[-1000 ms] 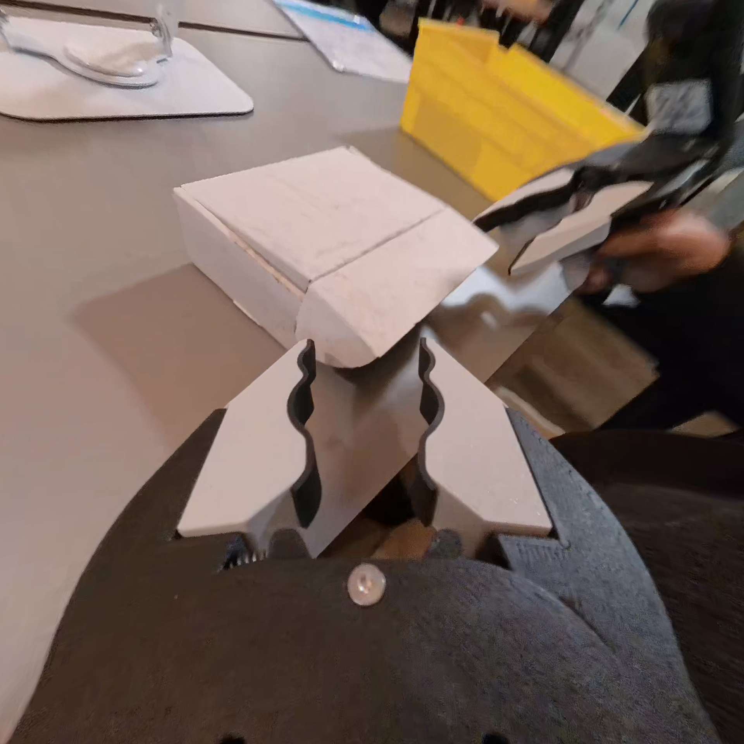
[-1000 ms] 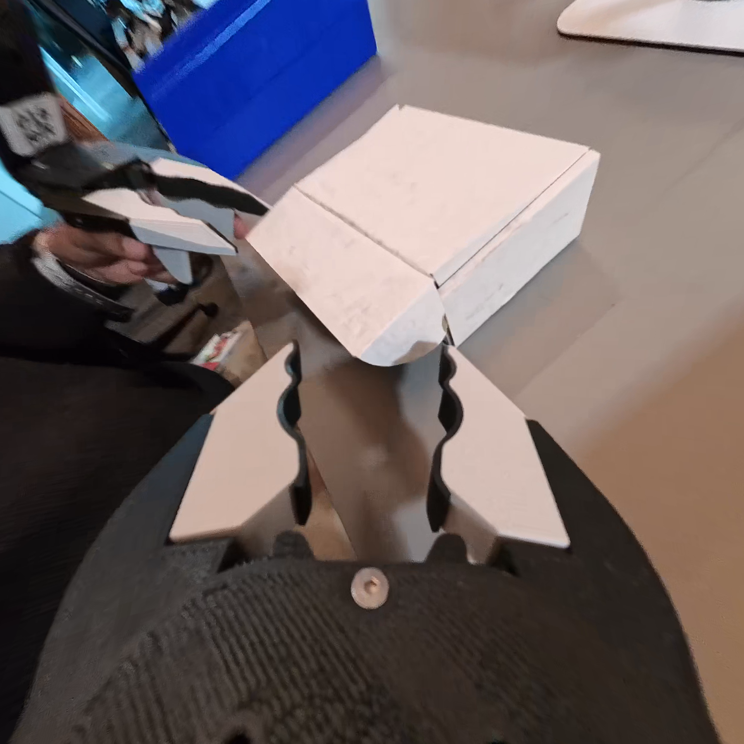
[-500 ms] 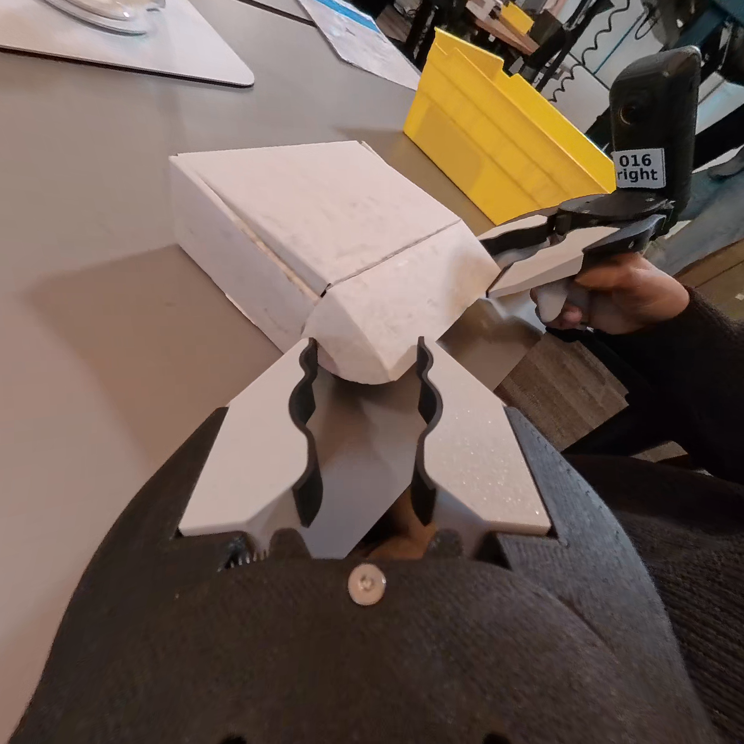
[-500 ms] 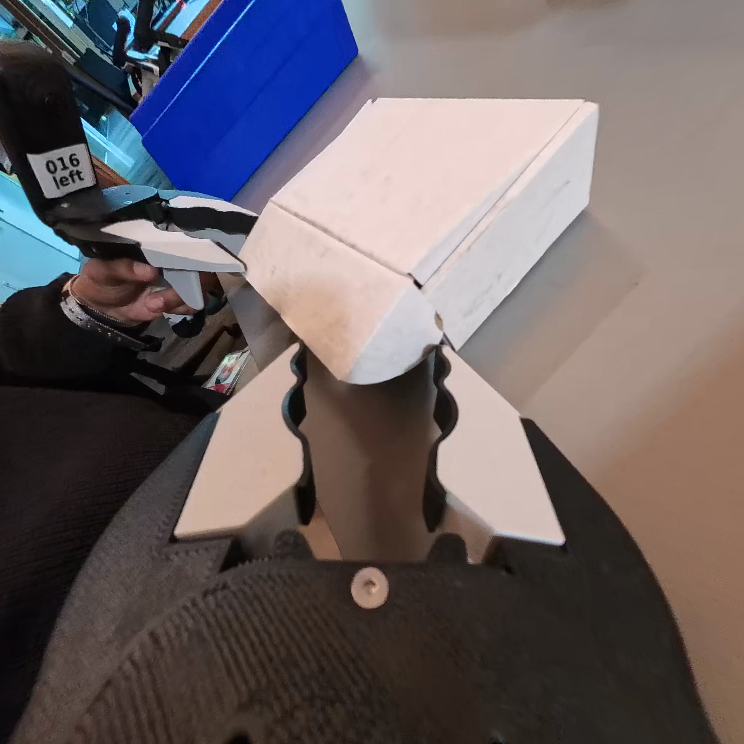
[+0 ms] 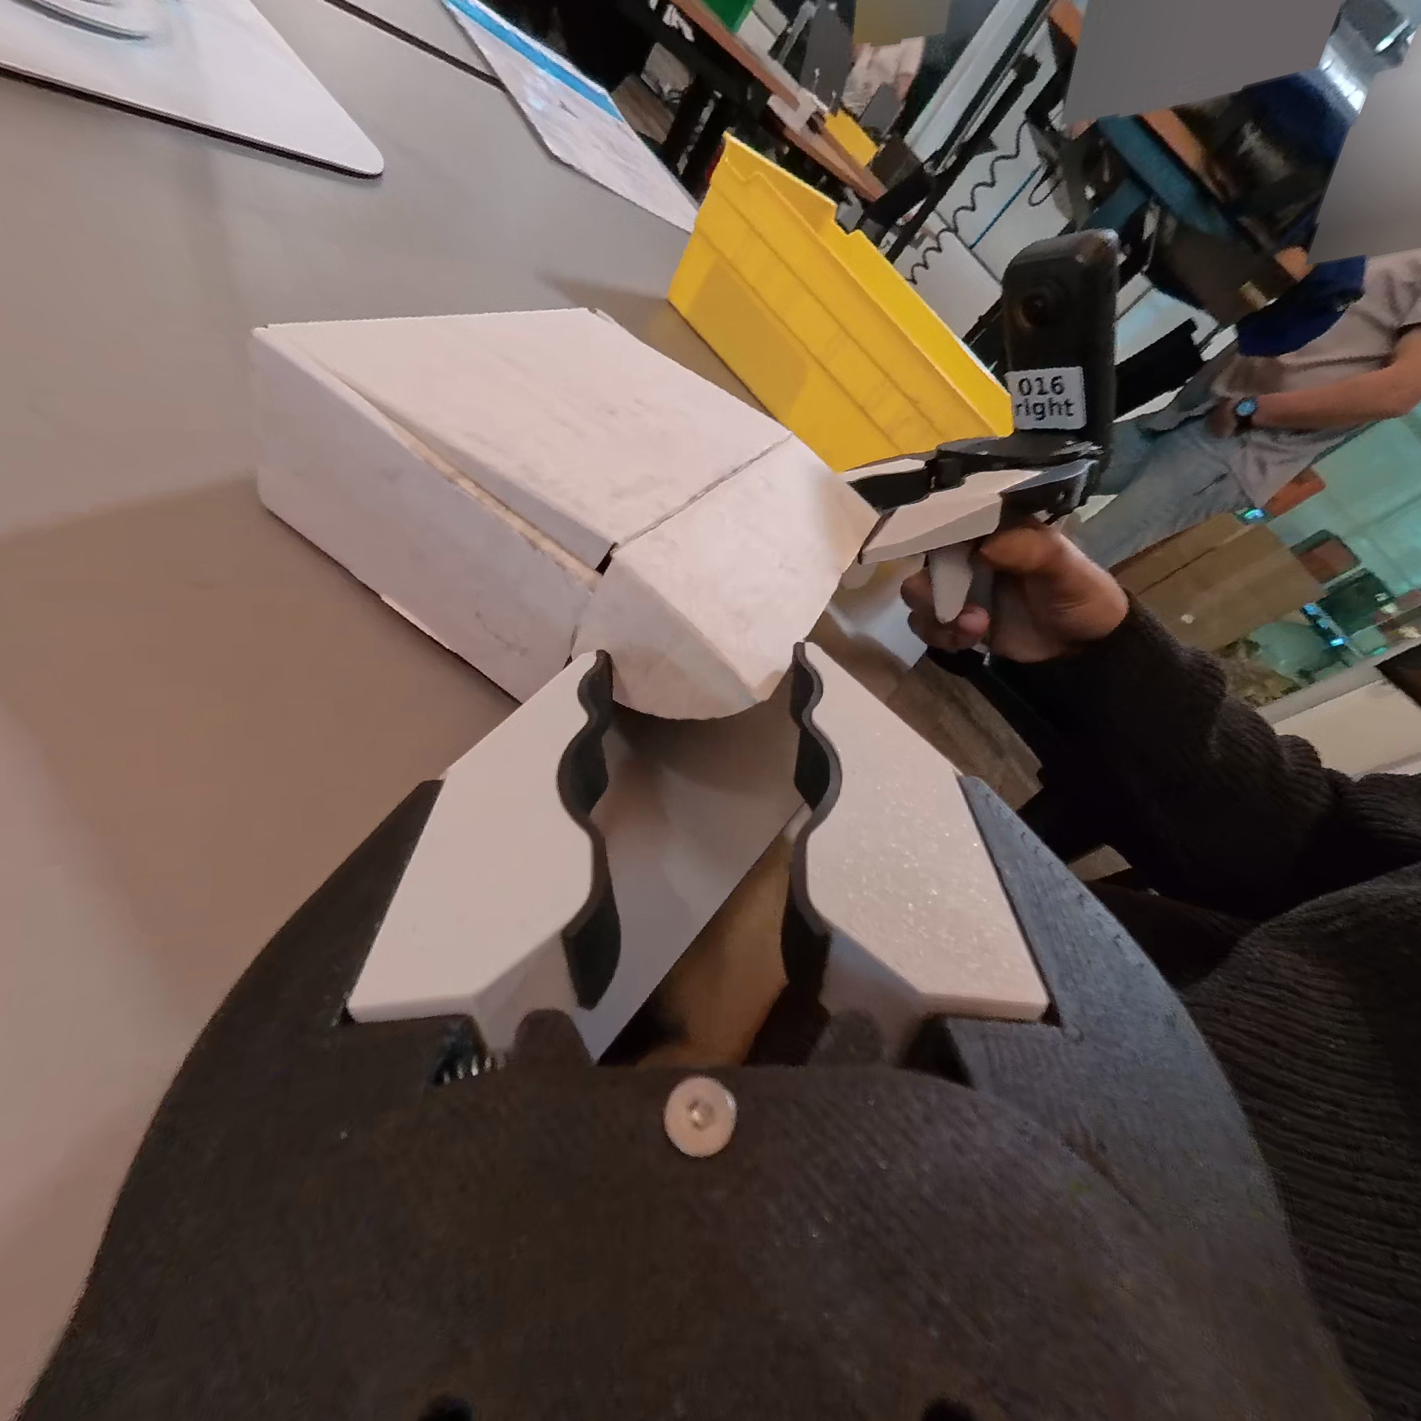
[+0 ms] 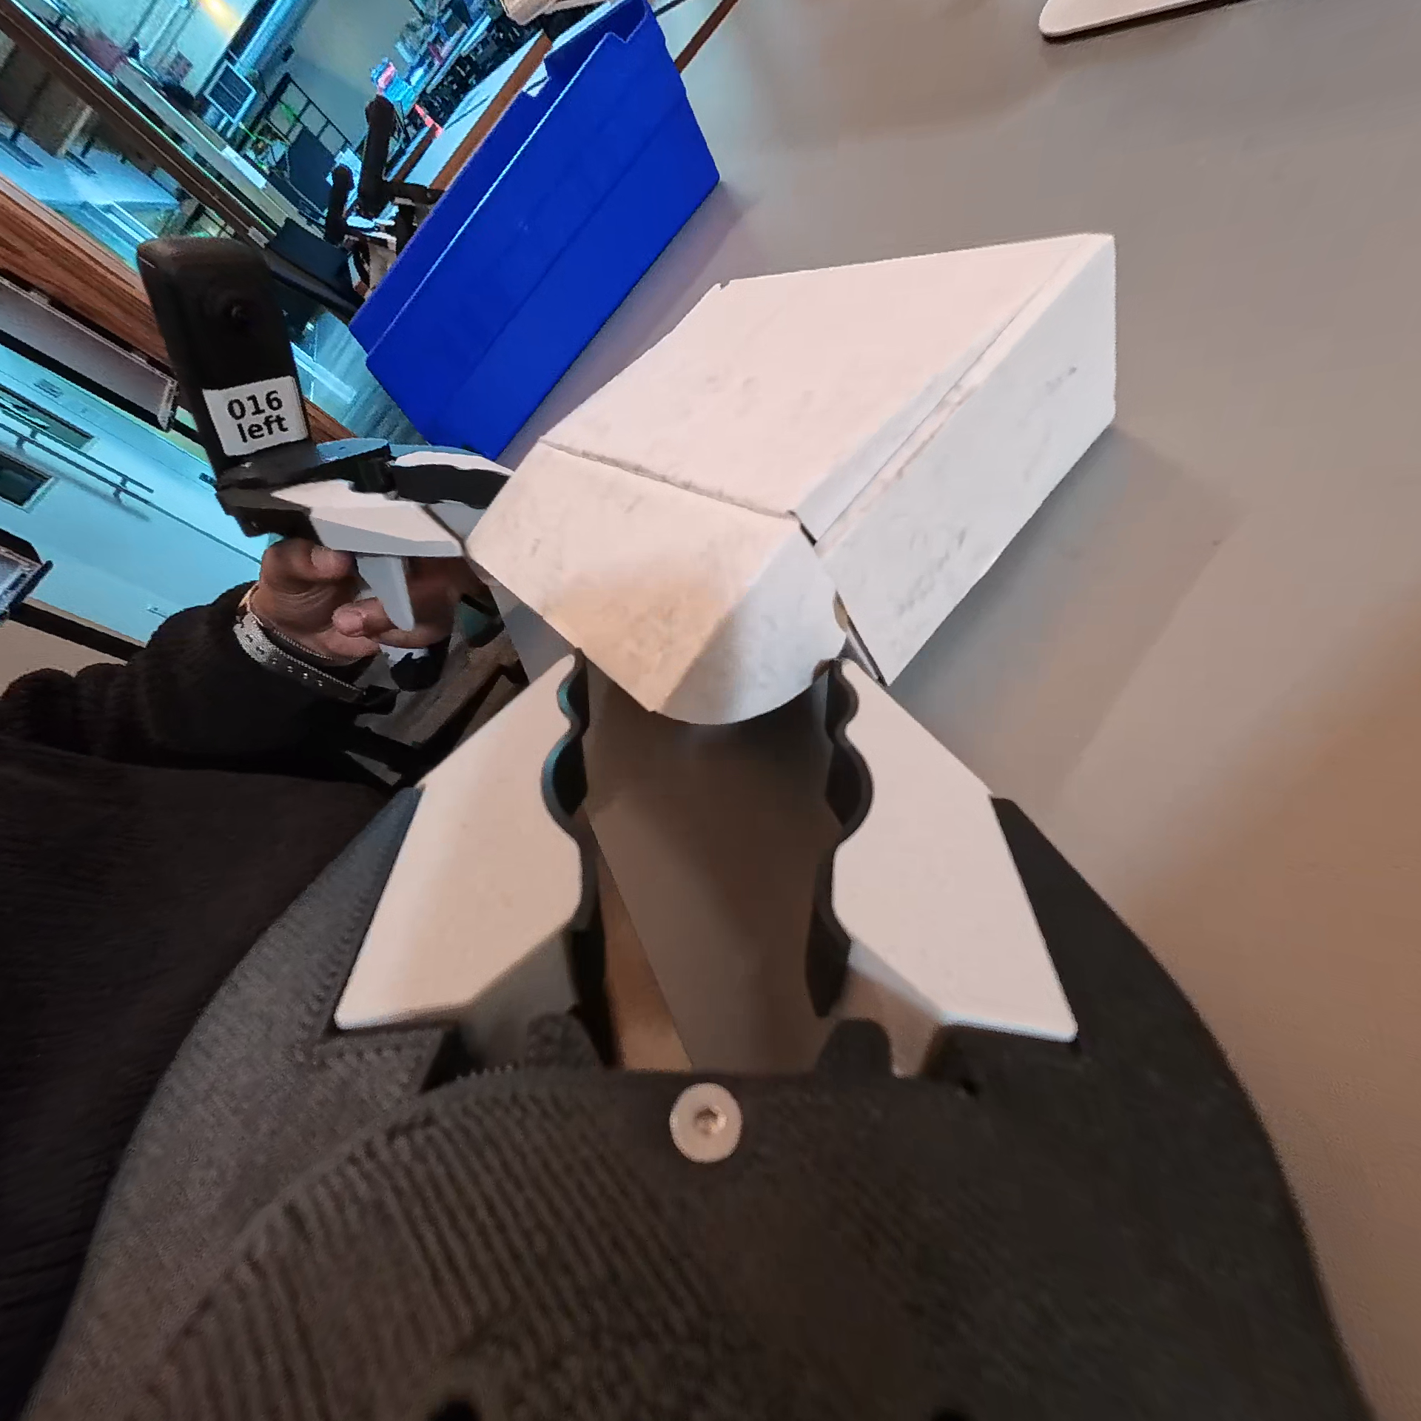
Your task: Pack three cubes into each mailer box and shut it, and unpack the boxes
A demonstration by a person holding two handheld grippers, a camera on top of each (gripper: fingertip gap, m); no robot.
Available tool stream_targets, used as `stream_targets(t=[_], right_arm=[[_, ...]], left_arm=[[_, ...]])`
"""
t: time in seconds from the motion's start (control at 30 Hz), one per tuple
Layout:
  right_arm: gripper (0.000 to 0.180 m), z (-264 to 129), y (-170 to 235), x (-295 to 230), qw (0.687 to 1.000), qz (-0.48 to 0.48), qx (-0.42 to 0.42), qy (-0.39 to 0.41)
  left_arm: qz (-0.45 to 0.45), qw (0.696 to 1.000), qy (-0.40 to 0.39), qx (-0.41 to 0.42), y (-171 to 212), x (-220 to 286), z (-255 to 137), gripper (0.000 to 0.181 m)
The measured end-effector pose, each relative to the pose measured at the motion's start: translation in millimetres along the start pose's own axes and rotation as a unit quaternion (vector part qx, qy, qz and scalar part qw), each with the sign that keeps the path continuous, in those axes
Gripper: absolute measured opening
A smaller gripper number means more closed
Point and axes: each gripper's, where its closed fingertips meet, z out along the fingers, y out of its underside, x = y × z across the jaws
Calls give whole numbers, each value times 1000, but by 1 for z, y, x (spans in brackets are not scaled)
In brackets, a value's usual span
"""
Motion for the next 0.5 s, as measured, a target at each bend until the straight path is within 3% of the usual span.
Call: stream_targets(t=[0.2,0.5], right_arm=[[63,-6,-9,1,999,19,25,-12],[63,-3,-2,4,1000,5,4,1]], left_arm=[[-9,998,57,23,-7,19,-2,46],[37,999,-19,-10,4,-3,1,51]])
